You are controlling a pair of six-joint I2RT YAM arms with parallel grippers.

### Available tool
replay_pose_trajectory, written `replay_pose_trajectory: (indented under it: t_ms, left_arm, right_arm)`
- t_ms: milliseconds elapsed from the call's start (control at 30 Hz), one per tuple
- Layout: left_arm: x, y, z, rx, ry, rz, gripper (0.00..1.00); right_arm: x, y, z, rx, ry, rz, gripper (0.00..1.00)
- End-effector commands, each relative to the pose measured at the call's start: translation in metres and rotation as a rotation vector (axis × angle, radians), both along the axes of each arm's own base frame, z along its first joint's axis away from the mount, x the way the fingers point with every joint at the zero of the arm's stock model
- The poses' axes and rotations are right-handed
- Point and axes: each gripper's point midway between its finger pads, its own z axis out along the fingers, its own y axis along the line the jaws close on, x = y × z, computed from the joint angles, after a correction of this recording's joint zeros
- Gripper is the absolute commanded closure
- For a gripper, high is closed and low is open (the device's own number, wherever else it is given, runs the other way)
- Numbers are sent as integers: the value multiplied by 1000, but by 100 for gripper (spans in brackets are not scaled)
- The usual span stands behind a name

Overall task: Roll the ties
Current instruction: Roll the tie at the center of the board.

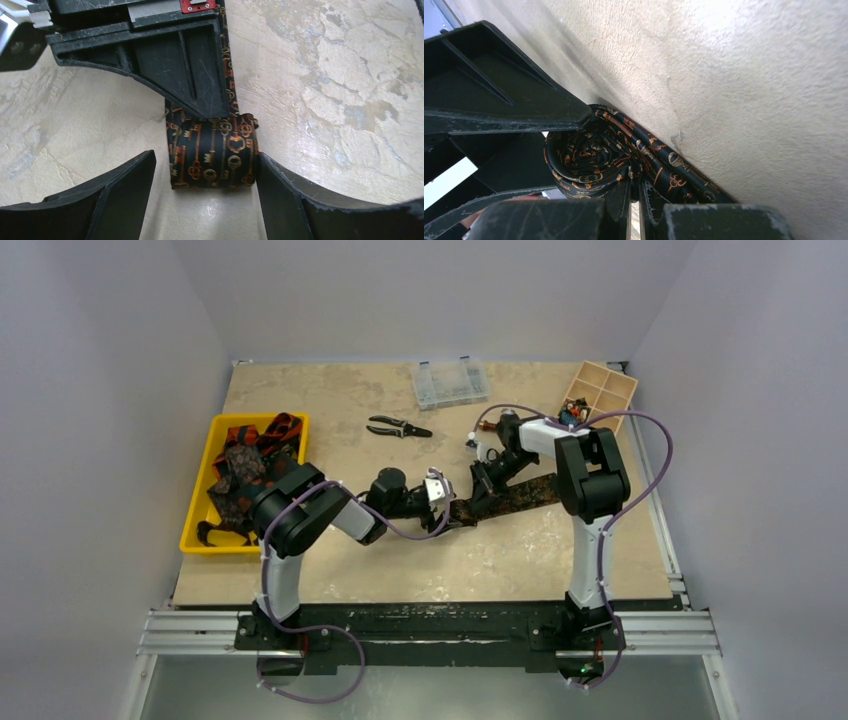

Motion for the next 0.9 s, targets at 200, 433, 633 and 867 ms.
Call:
replay_pose_trajectory:
  t_ms: [200,433,633,867]
  left_arm:
    - [2,-20,3,42,-14,-75,33]
    - [-8,-32,-3,67,42,-84,42]
    - [-7,-20,-25,145,71,-39,72]
    - [-19,8,-56,220,109,-55,94]
  right_arm:
    - [2,-29,-44,-187,-108,84,100]
    - [3,-23,-43,-169,-109,77,100]
    - [3,-17,-33,-129,-108,76,100]
    - [19,-11,34,37,-147,54,79]
